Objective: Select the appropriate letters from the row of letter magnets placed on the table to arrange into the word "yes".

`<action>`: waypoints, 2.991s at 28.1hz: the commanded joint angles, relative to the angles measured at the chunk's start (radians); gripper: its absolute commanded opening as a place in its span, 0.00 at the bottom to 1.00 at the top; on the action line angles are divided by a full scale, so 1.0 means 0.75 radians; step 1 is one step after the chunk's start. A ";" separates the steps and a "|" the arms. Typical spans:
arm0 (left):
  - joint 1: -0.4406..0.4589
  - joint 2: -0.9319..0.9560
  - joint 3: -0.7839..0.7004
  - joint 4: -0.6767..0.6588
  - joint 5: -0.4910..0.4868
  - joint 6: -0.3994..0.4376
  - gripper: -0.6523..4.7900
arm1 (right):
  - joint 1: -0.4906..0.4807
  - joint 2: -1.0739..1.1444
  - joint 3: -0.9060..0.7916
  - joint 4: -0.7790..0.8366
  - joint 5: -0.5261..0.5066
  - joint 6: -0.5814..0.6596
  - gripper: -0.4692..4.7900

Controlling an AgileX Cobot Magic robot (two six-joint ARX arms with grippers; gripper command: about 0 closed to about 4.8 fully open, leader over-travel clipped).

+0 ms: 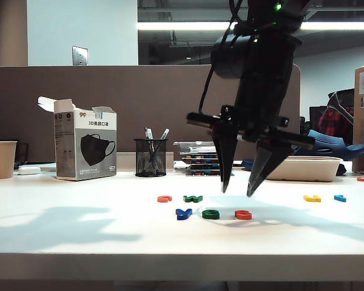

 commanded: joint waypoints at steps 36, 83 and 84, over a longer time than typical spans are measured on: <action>0.001 -0.004 0.005 0.008 0.001 -0.004 0.11 | -0.604 -0.964 -0.015 -0.034 0.291 -0.343 0.08; 0.001 -0.003 0.005 0.250 -0.004 0.085 0.11 | -0.713 -2.346 -1.510 0.657 0.158 -0.316 0.08; 0.001 -0.003 0.005 0.258 -0.004 0.107 0.11 | -0.713 -2.363 -1.531 0.676 0.157 -0.316 0.08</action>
